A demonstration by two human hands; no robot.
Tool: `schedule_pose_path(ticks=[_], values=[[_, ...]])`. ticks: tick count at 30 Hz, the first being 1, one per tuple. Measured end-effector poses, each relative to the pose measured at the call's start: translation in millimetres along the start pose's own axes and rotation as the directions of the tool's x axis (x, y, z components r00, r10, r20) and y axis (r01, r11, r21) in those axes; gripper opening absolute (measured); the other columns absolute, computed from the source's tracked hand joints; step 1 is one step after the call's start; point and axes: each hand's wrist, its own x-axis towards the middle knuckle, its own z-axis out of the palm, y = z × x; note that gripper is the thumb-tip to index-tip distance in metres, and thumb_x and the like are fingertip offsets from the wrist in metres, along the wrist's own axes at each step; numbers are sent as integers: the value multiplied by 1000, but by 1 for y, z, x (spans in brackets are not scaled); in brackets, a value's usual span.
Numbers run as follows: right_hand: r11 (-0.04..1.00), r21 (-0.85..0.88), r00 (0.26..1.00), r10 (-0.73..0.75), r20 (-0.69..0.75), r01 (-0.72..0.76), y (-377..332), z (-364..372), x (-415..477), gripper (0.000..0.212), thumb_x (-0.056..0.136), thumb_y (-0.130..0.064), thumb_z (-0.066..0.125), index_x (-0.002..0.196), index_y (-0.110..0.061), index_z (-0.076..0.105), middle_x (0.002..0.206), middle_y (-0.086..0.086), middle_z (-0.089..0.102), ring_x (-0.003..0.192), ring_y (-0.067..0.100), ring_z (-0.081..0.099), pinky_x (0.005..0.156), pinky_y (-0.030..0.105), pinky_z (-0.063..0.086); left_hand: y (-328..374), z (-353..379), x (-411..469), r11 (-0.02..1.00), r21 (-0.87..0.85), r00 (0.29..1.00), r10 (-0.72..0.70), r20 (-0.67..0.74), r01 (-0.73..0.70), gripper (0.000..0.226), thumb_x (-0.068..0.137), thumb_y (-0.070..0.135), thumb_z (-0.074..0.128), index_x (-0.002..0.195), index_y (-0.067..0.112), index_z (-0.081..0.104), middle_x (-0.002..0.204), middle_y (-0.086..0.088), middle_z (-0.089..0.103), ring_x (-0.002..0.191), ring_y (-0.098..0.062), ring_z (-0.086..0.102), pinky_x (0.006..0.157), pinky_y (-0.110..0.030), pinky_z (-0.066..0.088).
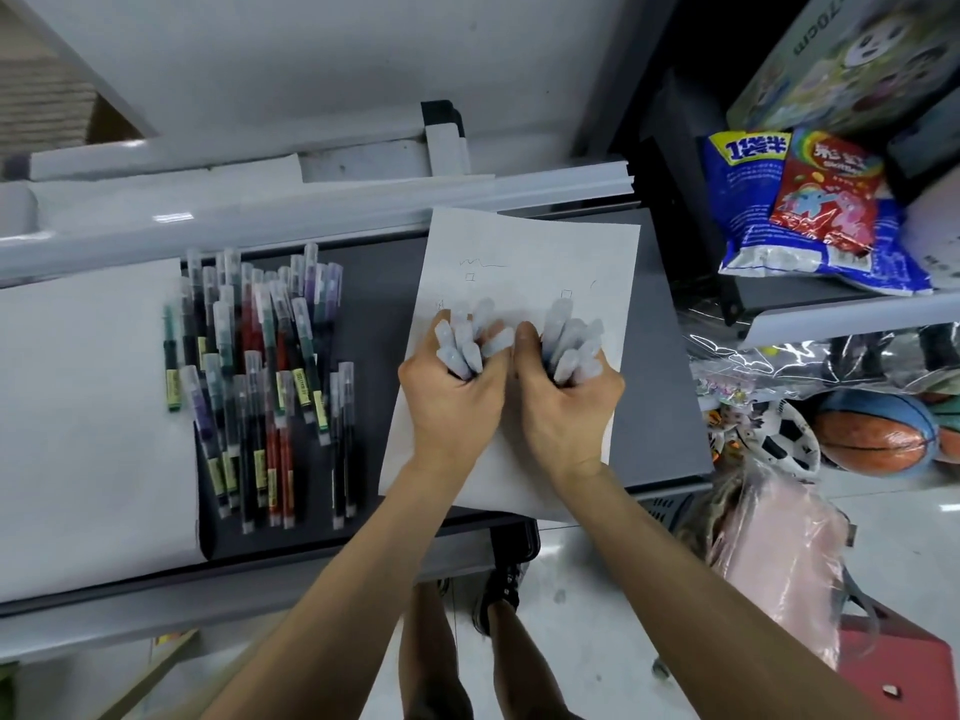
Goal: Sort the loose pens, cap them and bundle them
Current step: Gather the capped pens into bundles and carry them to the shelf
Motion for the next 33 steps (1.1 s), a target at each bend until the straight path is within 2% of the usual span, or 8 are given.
schedule_pose_path(ticks=[2,4,7,10,13,17,27,33], values=[[997,10,996,73,41,-74,-5,-1,3,58,92,-48,72,62,-9,40,52,6,46,50,33,43,44,35,40,6,3,5,998,28,998,-54,-43,55,39,92,37,72,72,5,62,60,-5,66,54,-27,68,51,-40,56],[996,15,992,92,83,-93,-15,-2,6,56,94,-49,70,67,-7,44,56,13,48,54,38,48,45,41,42,16,5,10,993,35,992,-107,-67,110,31,93,34,72,74,13,60,62,-9,63,56,-34,65,53,-46,56],[991,2,982,134,135,-136,-37,-6,10,52,96,-46,68,69,-7,47,58,15,51,52,34,49,46,37,43,38,0,15,991,87,995,-99,-12,100,23,92,18,71,76,28,56,66,8,60,59,-17,60,56,-38,52],[972,20,953,225,204,-234,-60,-14,12,44,98,-41,67,74,-5,57,58,7,57,50,20,53,46,30,43,61,-10,17,971,105,970,-223,99,213,22,89,9,67,75,17,51,61,-4,54,51,-19,49,47,-35,41],[941,52,908,308,285,-335,-84,-24,9,38,98,-36,69,70,-15,53,58,4,52,53,21,48,44,30,38,88,-19,18,936,98,918,-351,185,339,22,88,4,67,77,16,52,54,0,52,43,-19,43,43,-27,36],[921,84,882,334,333,-381,-126,-40,-1,34,97,-32,70,77,-16,48,65,7,41,58,22,38,48,33,32,139,-31,14,923,104,873,-385,300,371,19,88,7,71,82,13,54,56,0,50,44,-20,42,42,-27,35],[902,225,929,360,80,-369,-210,-120,-63,31,101,-27,65,82,-16,43,59,2,35,47,16,32,42,25,27,227,-32,-28,916,77,682,-347,644,393,25,95,27,73,89,14,52,60,-4,46,43,-17,37,40,-25,31],[914,297,912,346,-221,-275,-219,-199,-139,29,101,-21,65,81,-16,45,59,2,33,46,16,32,43,26,27,245,-4,-96,928,169,464,-316,828,331,25,96,24,70,90,12,50,58,-3,44,42,-17,35,40,-24,30]])
